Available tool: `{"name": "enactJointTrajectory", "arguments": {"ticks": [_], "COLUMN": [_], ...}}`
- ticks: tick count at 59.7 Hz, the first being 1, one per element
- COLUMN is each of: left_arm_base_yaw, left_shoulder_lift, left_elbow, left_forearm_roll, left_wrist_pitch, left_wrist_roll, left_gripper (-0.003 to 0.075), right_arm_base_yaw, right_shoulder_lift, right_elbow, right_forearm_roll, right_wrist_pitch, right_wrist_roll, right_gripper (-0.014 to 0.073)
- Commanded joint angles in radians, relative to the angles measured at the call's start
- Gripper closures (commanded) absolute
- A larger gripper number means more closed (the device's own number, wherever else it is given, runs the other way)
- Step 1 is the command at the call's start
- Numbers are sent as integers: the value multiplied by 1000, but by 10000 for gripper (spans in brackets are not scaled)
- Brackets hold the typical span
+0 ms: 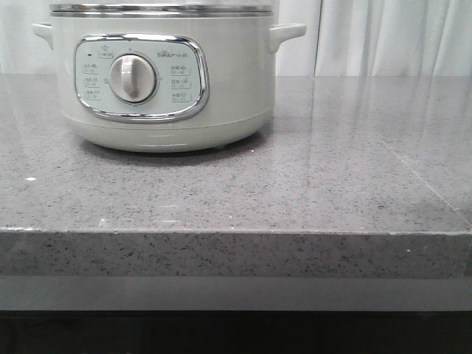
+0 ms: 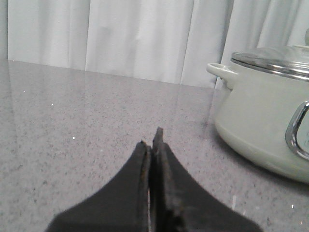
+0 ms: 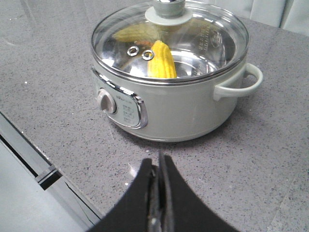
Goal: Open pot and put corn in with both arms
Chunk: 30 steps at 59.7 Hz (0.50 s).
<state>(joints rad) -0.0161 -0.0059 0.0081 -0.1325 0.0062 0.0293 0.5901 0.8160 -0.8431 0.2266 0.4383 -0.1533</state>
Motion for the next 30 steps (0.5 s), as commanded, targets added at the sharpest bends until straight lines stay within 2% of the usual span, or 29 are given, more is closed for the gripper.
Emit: {"name": "enactJointTrajectory", "arguments": {"ticks": [1, 30], "left_arm_base_yaw": [2, 2], "left_shoulder_lift": [-16, -14], "left_elbow": [11, 11], "left_forearm_roll": [-10, -10], "left_wrist_pitch": [-103, -105], "left_wrist_roll": [-5, -5], "left_gripper": [741, 741], "right_arm_base_yaw": [-5, -7], "right_shoulder_lift": [0, 0], "right_elbow": [-28, -28], "right_forearm_roll": [1, 1], "right_wrist_pitch": [-70, -96], "right_wrist_roll": [-2, -2], "right_gripper": [715, 715]}}
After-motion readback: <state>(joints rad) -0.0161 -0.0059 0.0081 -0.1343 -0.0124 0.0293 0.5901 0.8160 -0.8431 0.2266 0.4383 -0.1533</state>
